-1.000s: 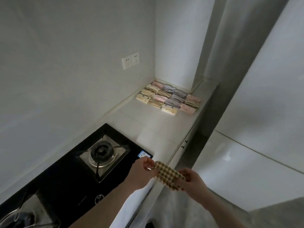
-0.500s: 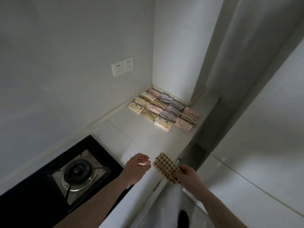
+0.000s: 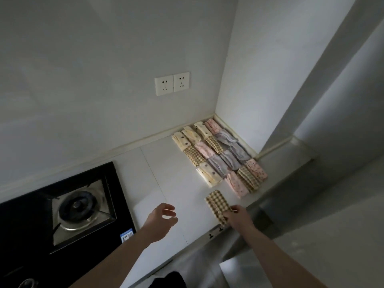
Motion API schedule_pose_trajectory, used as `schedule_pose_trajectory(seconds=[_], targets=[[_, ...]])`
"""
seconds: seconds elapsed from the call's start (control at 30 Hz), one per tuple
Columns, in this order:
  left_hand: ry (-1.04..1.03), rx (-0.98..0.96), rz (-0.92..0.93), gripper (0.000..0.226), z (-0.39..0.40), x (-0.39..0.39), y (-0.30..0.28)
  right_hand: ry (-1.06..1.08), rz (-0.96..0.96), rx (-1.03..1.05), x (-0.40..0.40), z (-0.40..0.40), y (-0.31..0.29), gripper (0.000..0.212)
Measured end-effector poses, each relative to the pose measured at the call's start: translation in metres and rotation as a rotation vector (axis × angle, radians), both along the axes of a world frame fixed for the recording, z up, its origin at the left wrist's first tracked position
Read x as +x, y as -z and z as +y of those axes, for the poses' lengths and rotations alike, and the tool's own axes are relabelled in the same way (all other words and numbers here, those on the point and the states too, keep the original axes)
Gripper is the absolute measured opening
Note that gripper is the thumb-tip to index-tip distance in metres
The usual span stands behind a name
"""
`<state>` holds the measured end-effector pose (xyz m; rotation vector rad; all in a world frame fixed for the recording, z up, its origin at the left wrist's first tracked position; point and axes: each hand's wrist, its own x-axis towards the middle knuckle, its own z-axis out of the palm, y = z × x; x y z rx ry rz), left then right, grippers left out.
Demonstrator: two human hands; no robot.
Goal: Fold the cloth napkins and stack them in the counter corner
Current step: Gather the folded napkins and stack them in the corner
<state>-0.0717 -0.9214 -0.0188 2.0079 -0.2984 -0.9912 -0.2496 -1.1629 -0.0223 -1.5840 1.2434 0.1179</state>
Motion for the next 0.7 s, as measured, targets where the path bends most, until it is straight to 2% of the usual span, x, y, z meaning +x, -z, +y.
schedule_pose_trajectory(seconds=[0.13,0.27,0.4,0.5,0.6,0.7], targets=[[0.007,0.023,0.005,0.028,-0.023,0.012,0.007,0.023,0.028,-0.008,0.021,-0.026,0.003,0.029],[0.05,0.062,0.008,0.027,-0.062,0.035,0.012,0.021,0.091,0.002,0.035,-0.044,0.012,0.044],[0.125,0.104,-0.003,0.031,-0.104,0.054,0.025,0.005,0.136,-0.011,0.045,-0.064,0.022,0.05],[0.242,0.184,-0.069,0.038,-0.127,0.055,0.028,-0.013,0.184,-0.036,0.044,-0.069,0.026,0.057],[0.298,0.182,-0.077,0.052,-0.151,0.064,0.03,-0.107,0.269,-0.177,0.046,-0.074,0.028,0.064],[0.319,0.184,-0.05,0.068,-0.177,0.073,0.03,-0.17,0.316,-0.29,0.051,-0.079,0.031,0.055]])
